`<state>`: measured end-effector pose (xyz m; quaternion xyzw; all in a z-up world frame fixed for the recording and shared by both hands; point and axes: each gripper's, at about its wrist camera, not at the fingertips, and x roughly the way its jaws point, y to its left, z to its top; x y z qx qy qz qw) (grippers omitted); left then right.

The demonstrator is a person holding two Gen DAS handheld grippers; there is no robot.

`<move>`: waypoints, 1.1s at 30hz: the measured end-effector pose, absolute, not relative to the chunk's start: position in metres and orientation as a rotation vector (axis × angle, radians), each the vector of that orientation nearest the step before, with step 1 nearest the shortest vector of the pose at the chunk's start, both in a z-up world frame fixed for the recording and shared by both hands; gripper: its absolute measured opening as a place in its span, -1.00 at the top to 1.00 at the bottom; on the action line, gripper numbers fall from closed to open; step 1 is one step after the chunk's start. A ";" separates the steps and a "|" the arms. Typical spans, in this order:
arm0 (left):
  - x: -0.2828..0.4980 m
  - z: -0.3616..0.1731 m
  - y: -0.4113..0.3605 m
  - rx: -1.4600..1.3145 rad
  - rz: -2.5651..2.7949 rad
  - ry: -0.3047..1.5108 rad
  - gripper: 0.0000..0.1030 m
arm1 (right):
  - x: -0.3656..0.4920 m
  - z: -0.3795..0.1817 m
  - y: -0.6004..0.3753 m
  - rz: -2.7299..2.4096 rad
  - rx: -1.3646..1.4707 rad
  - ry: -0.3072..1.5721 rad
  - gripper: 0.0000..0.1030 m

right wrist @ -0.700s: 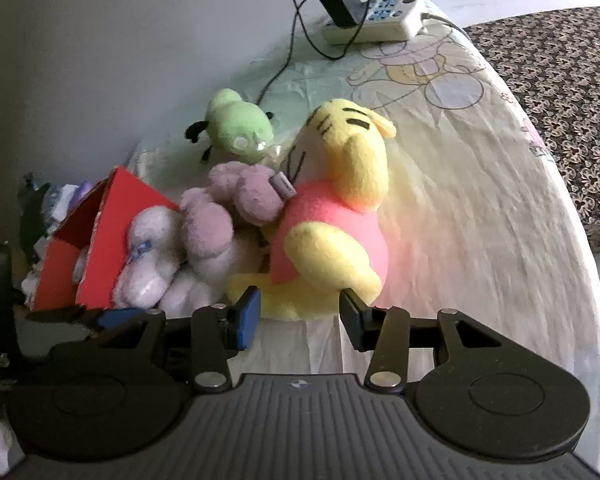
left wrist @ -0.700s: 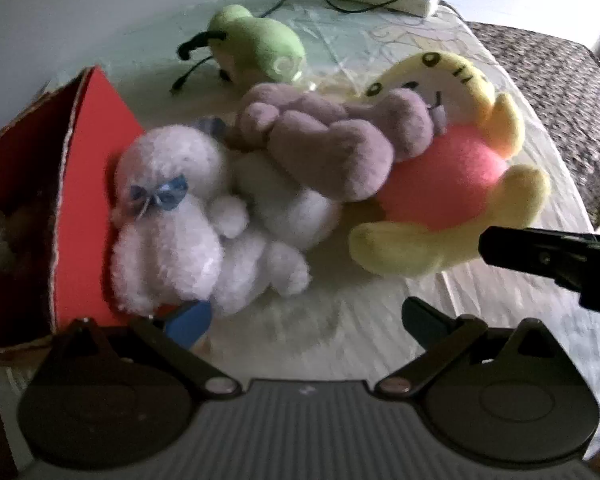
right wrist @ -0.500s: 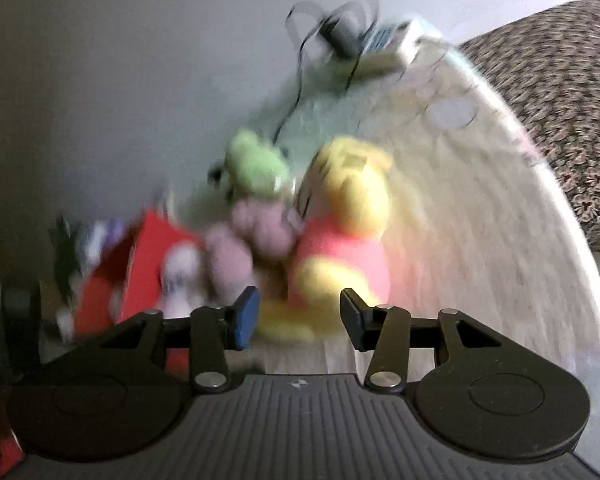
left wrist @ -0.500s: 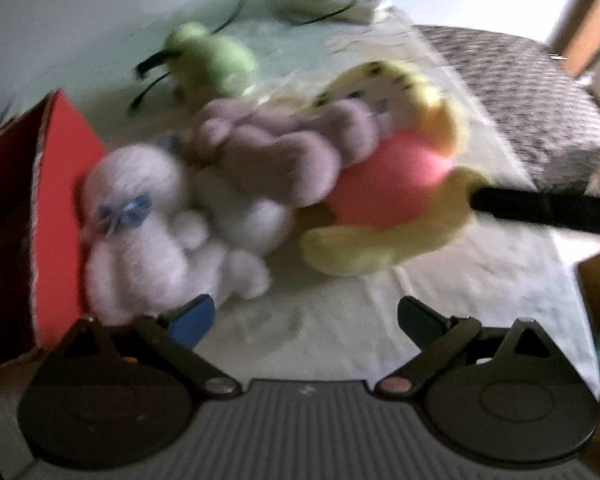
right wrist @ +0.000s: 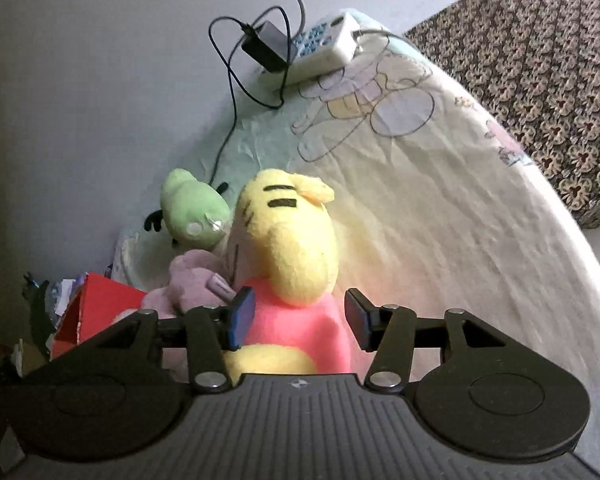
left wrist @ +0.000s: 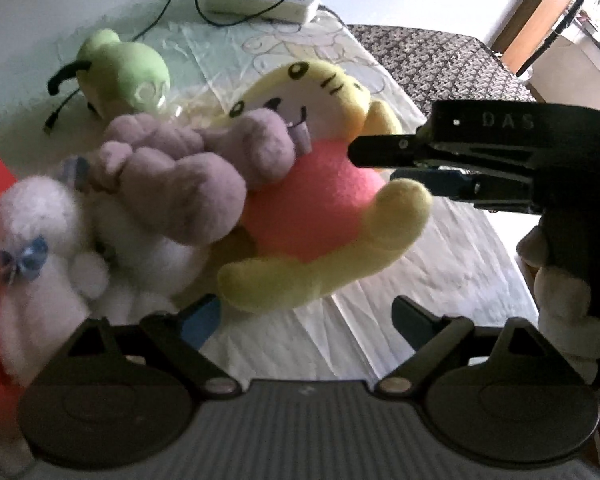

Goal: Organize objects
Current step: 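Reach the right gripper to the yellow plush with pink belly and grasp it, then lift the yellow plush with the right gripper and carry it toward the red box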

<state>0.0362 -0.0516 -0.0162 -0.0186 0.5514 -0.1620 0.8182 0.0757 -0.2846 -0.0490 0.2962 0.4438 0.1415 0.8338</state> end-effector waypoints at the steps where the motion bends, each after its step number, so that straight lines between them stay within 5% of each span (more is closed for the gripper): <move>1: 0.038 -0.019 -0.051 -0.048 -0.346 1.181 -0.80 | 0.078 -0.053 -0.284 0.304 0.645 0.955 -0.06; 8: 0.051 -0.034 -0.045 -0.076 -0.318 1.231 -0.63 | 0.090 -0.078 -0.279 0.334 0.773 1.017 -0.15; 17: 0.048 -0.036 -0.054 -0.017 -0.326 1.236 -0.48 | 0.081 -0.073 -0.286 0.379 0.803 1.005 0.24; 33: 0.011 -0.013 -0.092 0.110 -0.439 1.210 -0.42 | 0.034 -0.040 -0.307 0.248 0.736 1.002 0.23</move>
